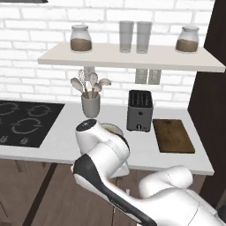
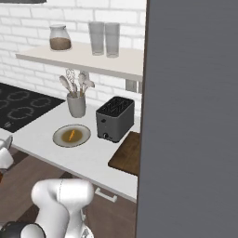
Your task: Pick up the knife from the drawer and place it on the cutting board. Then place the meat from the plate to the cutting board.
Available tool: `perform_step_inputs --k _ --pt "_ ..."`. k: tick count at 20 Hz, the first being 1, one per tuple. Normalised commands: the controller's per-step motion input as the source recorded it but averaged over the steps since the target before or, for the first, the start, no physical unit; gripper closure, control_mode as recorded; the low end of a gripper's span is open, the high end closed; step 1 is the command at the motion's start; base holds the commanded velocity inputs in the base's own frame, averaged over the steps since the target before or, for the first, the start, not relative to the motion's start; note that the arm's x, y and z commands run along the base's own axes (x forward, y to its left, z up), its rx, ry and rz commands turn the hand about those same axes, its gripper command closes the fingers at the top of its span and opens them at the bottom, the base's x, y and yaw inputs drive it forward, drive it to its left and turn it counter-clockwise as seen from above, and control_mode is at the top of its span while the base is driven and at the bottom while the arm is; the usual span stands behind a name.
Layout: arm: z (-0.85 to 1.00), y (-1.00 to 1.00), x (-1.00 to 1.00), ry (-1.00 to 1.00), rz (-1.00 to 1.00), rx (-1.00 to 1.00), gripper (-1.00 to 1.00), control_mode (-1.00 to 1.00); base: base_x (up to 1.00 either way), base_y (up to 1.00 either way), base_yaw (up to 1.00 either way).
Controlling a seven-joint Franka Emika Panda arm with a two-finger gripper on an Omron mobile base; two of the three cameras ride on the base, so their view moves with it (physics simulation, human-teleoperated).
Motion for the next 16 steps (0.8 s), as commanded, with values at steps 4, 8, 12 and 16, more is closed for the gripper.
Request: perform_step_inputs --k 4,8,12,16 --pt "0.10 -1.00 0.58 -0.08 -0.04 0.06 1.00 -1.00 0.00 0.00 0.00" --pt "0.18 -1.00 0.70 -0.01 -0.04 0.05 1.00 -1.00 0.00 0.00 0.00" --pt "0.15 -1.00 0.76 0.00 -0.04 0.04 1.00 -1.00 0.00 0.00 0.00" --pt "0.04 -0.99 0.78 0.00 -0.08 0.00 1.00 -1.00 0.00 0.00 0.00"
